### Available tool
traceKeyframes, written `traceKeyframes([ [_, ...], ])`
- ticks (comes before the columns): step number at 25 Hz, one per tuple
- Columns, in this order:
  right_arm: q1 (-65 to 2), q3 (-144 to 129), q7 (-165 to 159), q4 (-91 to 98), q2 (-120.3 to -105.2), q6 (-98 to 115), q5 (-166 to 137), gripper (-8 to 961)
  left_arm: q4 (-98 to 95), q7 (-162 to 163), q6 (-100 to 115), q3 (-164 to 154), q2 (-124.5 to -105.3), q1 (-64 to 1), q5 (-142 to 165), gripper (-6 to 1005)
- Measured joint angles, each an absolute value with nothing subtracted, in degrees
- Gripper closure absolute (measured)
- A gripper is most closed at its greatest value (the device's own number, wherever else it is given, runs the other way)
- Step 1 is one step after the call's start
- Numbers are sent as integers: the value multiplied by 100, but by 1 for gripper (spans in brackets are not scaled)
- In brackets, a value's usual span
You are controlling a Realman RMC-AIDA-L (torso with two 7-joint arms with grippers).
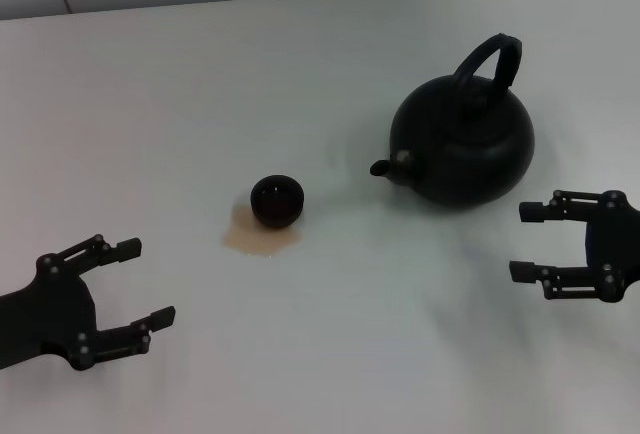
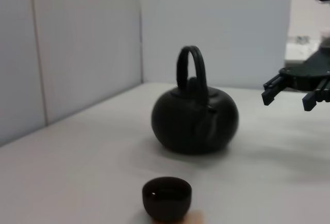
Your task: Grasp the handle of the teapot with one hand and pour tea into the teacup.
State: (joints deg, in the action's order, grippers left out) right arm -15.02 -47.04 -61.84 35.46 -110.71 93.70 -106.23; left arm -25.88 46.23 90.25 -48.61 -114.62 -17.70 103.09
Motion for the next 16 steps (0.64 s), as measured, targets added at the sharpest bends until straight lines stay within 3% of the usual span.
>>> traceKeyframes([
  [8,-1629,-4705,-6338,3873,-11042,9448,-10845,203,-3199,5333,9227,-4818,-11488,-2023,10841,140],
  [16,-1687,-4722,-6317,3972,-11129,9407,-10994,203,-3275,5367,9280,-4848,-11516,-2042,10854,140],
])
